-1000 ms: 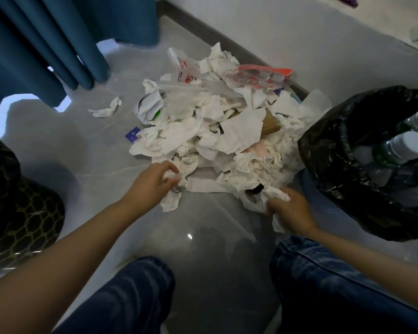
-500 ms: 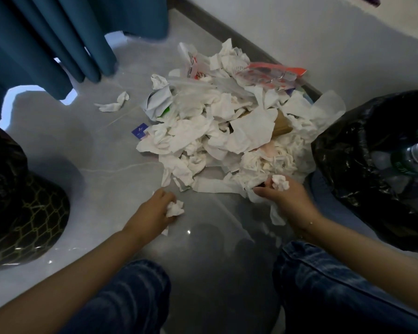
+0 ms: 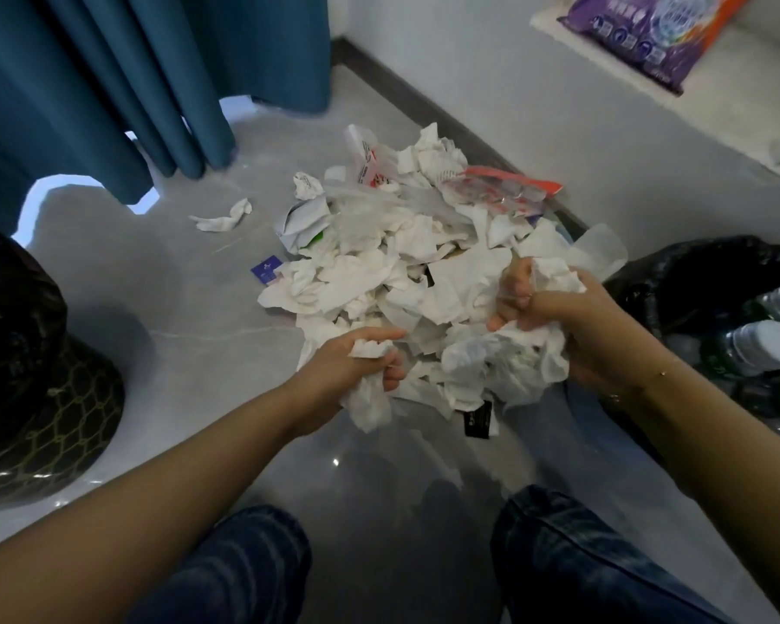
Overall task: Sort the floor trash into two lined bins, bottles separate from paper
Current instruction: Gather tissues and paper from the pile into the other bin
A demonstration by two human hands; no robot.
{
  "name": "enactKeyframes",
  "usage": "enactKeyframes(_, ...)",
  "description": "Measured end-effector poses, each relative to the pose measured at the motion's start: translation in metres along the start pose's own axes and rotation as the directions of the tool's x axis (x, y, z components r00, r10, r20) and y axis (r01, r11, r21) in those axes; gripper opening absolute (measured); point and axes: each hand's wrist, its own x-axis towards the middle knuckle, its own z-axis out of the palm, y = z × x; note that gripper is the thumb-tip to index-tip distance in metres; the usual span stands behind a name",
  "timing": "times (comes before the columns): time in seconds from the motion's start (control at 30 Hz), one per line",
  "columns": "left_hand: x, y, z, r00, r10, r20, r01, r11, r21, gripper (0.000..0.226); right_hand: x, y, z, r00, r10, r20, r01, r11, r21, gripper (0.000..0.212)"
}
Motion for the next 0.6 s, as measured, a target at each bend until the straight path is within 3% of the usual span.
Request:
enactKeyframes(0.07,-0.001,-0.004,0.0,0.998,-0.054,0.01,0.055,0.995,-0.081,0.025,0.002,0.004,0.0,0.998,0.037,0.046,-0.043,0.991,0.129,0.023)
enactKeyframes(0.13,0.001,-0.015,-0.003,0.998,-0.044,-0.043,0.047,0.996,0.076,0.022,0.007,0.02,-0.002,0.994,0.104,0.013,-0.105,0.984,0.142,0.022)
enactKeyframes(0.17,0.003,-0.021,-0.005,0.998,-0.018,-0.065,0.03,0.981,0.194,0.021,0.009,0.032,-0.003,0.987,0.154,-0.048,-0.149,0.984,0.095,0.024)
enactKeyframes(0.23,0.008,-0.033,-0.012,0.993,0.038,-0.114,0.015,0.904,0.428,0.022,0.013,0.064,-0.009,0.948,0.206,-0.242,-0.248,0.955,-0.161,0.029)
enactKeyframes(0.3,0.013,-0.044,-0.021,0.989,0.099,-0.111,0.005,0.724,0.69,0.035,0.013,0.094,-0.021,0.925,0.147,-0.35,-0.323,0.788,-0.524,0.032)
enactKeyframes(0.37,0.02,-0.053,-0.031,0.987,0.16,-0.007,-0.057,0.396,0.916,0.053,0.008,0.117,-0.032,0.959,0.091,-0.268,-0.266,0.613,-0.744,0.049)
enactKeyframes(0.43,0.029,-0.057,-0.037,0.982,0.154,0.11,-0.127,0.103,0.986,0.061,0.005,0.13,-0.041,0.987,0.04,-0.159,-0.155,0.528,-0.835,0.079)
enactKeyframes(0.53,0.042,-0.055,-0.032,0.988,0.077,0.133,-0.125,-0.093,0.988,0.064,0.009,0.137,-0.049,0.995,-0.026,-0.099,-0.081,0.397,-0.914,0.094)
enactKeyframes(0.6,0.046,-0.055,-0.029,0.991,0.049,0.125,-0.116,-0.162,0.98,0.063,0.014,0.136,-0.051,0.996,-0.017,-0.082,-0.077,0.2,-0.977,0.086)
